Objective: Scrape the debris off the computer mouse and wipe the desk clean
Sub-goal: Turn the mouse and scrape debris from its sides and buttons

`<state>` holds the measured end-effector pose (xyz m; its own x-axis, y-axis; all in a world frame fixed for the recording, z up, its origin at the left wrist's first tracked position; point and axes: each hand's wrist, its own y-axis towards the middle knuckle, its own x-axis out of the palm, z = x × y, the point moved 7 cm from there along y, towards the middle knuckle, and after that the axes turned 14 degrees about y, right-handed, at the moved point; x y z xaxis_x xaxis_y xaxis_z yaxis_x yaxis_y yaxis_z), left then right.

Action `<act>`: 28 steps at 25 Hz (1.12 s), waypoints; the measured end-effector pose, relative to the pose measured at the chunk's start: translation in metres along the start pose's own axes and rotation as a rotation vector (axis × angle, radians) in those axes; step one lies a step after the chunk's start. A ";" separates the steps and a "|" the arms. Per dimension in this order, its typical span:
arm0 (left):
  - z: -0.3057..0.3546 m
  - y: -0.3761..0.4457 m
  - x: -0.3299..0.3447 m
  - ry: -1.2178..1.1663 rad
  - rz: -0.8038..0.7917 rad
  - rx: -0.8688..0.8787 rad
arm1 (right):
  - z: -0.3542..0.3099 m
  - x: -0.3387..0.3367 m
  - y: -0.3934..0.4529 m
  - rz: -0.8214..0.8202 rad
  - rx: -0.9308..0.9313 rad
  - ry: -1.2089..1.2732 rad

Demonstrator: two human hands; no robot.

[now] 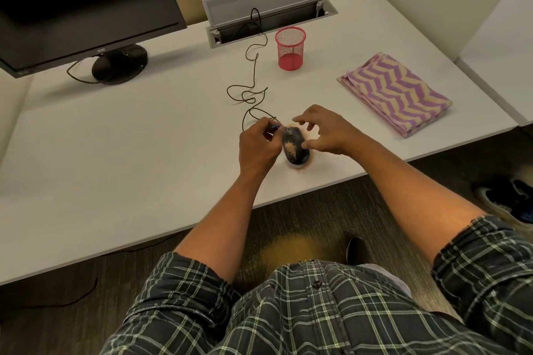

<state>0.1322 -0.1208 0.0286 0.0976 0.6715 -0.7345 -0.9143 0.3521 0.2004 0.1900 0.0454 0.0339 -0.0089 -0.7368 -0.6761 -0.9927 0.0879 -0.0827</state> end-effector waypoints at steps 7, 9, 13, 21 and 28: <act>-0.004 -0.016 -0.007 0.093 -0.059 0.089 | 0.016 0.019 0.017 -0.237 0.069 -0.253; -0.004 -0.022 -0.005 0.121 -0.096 0.114 | 0.018 0.021 0.022 -0.261 0.090 -0.284; -0.003 -0.031 -0.004 0.165 -0.106 0.133 | 0.024 0.024 0.027 -0.322 0.120 -0.327; 0.015 -0.032 -0.007 0.381 -0.120 0.262 | 0.031 0.023 0.030 -0.328 0.169 -0.261; 0.019 -0.033 -0.001 0.470 -0.293 0.342 | 0.029 0.020 0.029 -0.340 0.154 -0.287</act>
<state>0.1699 -0.1210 0.0351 0.0708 0.1864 -0.9799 -0.6915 0.7172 0.0865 0.1641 0.0532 -0.0031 0.3684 -0.5280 -0.7652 -0.9041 -0.0118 -0.4272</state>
